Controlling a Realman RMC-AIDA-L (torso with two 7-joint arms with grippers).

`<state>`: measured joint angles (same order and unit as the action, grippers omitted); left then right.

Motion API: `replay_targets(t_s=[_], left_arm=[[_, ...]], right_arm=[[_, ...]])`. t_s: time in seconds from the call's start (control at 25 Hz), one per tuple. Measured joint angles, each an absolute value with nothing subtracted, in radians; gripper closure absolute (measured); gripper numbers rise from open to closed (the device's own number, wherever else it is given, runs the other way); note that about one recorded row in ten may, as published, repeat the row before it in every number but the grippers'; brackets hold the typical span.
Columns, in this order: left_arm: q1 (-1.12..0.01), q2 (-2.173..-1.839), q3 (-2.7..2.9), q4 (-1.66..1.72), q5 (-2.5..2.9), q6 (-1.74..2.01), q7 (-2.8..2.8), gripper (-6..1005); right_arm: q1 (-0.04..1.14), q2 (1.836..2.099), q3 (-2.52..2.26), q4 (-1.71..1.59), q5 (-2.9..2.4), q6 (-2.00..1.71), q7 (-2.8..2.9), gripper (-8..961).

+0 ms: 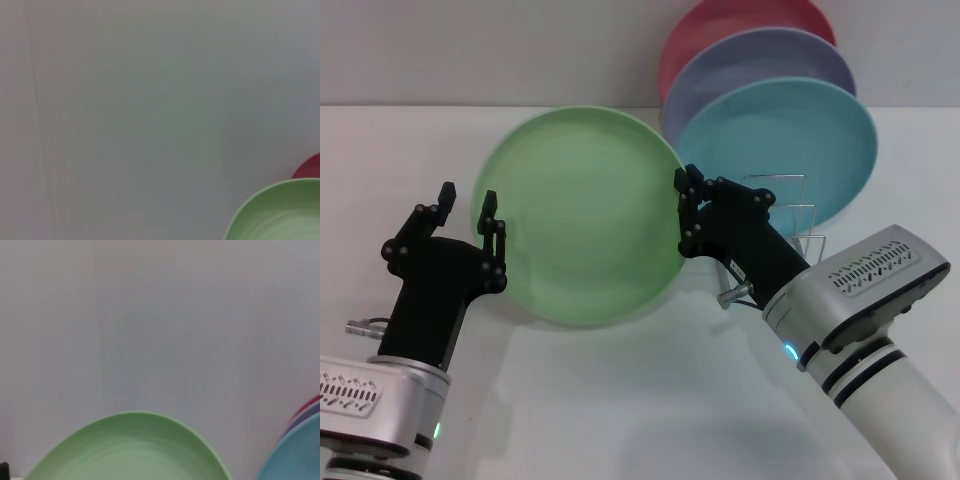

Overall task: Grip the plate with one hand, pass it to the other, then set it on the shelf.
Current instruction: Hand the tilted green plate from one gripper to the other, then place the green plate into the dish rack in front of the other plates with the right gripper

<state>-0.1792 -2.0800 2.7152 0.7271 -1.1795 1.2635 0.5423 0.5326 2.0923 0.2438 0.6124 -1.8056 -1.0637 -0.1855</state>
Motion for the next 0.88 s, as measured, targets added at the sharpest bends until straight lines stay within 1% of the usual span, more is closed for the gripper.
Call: replay_targets(t_s=[0.2, 0.28, 0.32, 0.44, 0.6, 0.72, 0.88], left_arm=[[-0.180, -2.079, 2.715, 0.720, -1.179, 1.270, 0.482, 725], [-0.180, -2.079, 2.715, 0.720, -1.179, 1.270, 0.482, 587], [-0.173, -2.075, 2.715, 0.707, -1.177, 1.336, 0.414, 518], [-0.167, -2.074, 2.715, 0.689, -1.175, 1.418, 0.369, 518], [-0.165, -2.071, 2.705, 0.604, -1.155, 1.599, 0.163, 518], [-0.182, -2.069, 2.691, 0.514, -1.151, 1.684, -0.003, 517], [-0.204, -2.069, 2.662, 0.444, -1.151, 1.695, -0.136, 517]], right_arm=[[0.532, 2.092, 0.244, 0.607, -1.806, -1.066, -0.186, 925], [0.532, 2.092, 0.245, 0.606, -1.807, -1.066, -0.186, 925], [0.532, 2.092, 0.246, 0.605, -1.808, -1.066, -0.186, 926], [0.533, 2.092, 0.247, 0.600, -1.811, -1.073, -0.186, 926], [0.533, 2.092, 0.239, 0.582, -1.844, -1.145, -0.186, 925], [0.515, 2.092, 0.238, 0.566, -1.898, -1.253, -0.186, 925], [0.467, 2.091, 0.238, 0.518, -1.966, -1.472, -0.219, 926]])
